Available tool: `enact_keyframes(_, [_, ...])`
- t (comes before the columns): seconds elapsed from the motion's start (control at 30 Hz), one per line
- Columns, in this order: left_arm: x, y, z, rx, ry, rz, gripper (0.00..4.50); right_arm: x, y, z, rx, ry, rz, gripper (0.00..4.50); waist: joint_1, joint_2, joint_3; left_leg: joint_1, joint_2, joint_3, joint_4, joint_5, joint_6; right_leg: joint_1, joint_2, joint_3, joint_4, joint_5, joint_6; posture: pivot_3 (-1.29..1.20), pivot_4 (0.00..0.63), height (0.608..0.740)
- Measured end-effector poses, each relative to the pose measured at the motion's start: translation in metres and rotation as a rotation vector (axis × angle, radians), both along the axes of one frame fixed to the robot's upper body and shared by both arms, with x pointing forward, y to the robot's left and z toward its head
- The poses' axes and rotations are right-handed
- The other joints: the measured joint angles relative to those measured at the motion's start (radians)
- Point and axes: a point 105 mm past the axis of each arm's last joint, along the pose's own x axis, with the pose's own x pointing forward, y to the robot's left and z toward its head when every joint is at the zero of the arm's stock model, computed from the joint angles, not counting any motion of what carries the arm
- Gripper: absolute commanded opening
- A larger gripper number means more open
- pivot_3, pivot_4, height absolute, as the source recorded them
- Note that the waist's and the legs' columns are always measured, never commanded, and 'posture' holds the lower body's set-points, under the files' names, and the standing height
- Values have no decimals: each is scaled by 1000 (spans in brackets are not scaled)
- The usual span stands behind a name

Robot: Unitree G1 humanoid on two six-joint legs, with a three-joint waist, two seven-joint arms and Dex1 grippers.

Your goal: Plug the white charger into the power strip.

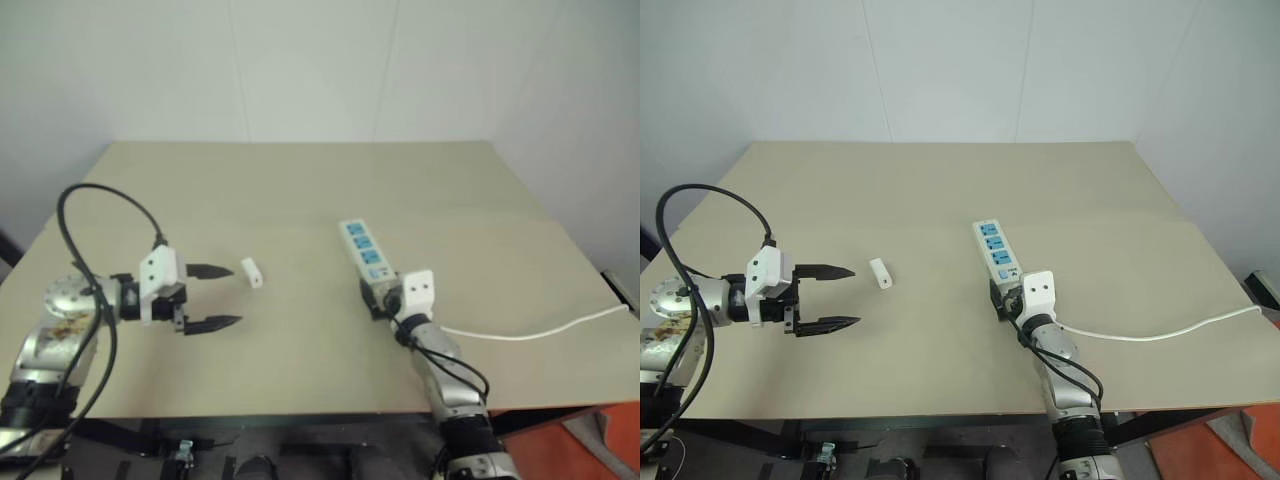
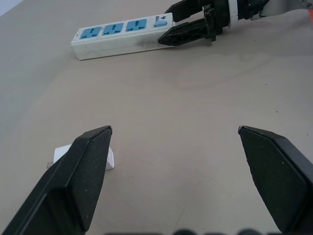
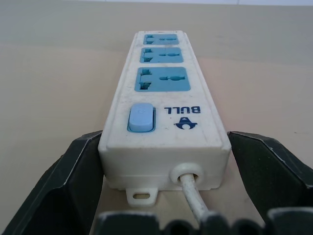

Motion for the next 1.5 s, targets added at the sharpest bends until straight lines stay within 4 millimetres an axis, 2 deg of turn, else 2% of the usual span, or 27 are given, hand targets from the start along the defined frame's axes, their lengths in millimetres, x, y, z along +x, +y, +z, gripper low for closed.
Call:
enact_keyframes(0.2, [0, 1, -2, -1, 5, 6, 4500, 3, 2, 0, 34, 25, 15, 4469, -2, -1, 0, 1, 1, 0, 0, 0, 0, 0, 1, 0, 0, 0, 0, 0, 150, 740])
enact_keyframes(0.37, [-2, 0, -4, 0, 7, 5, 4500, 5, 5, 0, 51, 36, 28, 3422, -3, -1, -1, 2, 2, 0, 0, 0, 0, 2, 2, 0, 0, 0, 1, 0, 150, 740])
enact_keyframes(0.5, [-4, -2, -4, 7, 19, -25, 4500, 6, 5, -2, 36, 39, 22, 3423, -2, -1, -1, 2, 3, 0, 0, 0, 0, 2, 2, 0, 0, -1, 1, 0, 150, 740])
enact_keyframes(0.6, [4, -8, 8, 44, 5, -104, 4500, 8, 3, -2, 24, 42, 19, 3423, 1, -2, -1, 4, 3, 0, 0, 0, 0, 3, 3, -1, 0, -1, 1, 0, 150, 740])
enact_keyframes(0.73, [19, -15, 34, 192, -75, -232, 4500, 11, 5, -1, 20, 43, 39, 3423, 1, -2, -1, 6, 2, 0, 0, 0, 0, 6, 3, 0, -2, -1, 1, 0, 150, 740])
enact_keyframes(0.83, [36, -26, 44, 415, -101, -338, 4500, 13, 6, 0, 23, 45, 52, 3423, 1, -3, -1, 4, 2, 0, 0, 0, 0, 6, 4, 0, -3, -1, 1, 0, 150, 740])
enact_keyframes(1.0, [67, -45, 64, 772, -123, -421, 4500, 16, 7, 2, 13, 46, 76, 3423, 1, -3, -1, 0, 1, -1, 1, 0, 0, 3, 4, 0, -4, -1, 2, 0, 150, 740])
enact_keyframes(1.07, [72, -53, 71, 859, -137, -457, 4500, 16, 9, 3, 14, 46, 89, 3423, -2, -3, -1, -1, 1, 0, 0, 0, 0, 1, 3, 1, -3, -1, 3, 0, 150, 740])
enact_keyframes(1.17, [79, -63, 68, 981, -123, -511, 4500, 17, 10, 4, 16, 45, 93, 3423, -3, -3, -1, -3, 1, 0, 0, 0, 1, -2, 4, 1, -2, -1, 3, 0, 150, 740])
enact_keyframes(1.37, [83, -83, 40, 1181, -128, -680, 4500, 16, 10, 5, 27, 42, 89, 3423, -2, -3, -1, -7, 1, 0, 0, 0, 1, -5, 4, 2, -3, -1, 3, 0, 150, 740])
enact_keyframes(1.5, [84, -81, 35, 1217, -129, -704, 4500, 14, 10, 5, 33, 42, 84, 3423, 0, -3, -1, -8, 1, 0, 0, 0, 1, -5, 4, 2, -3, -2, 3, 0, 150, 740])
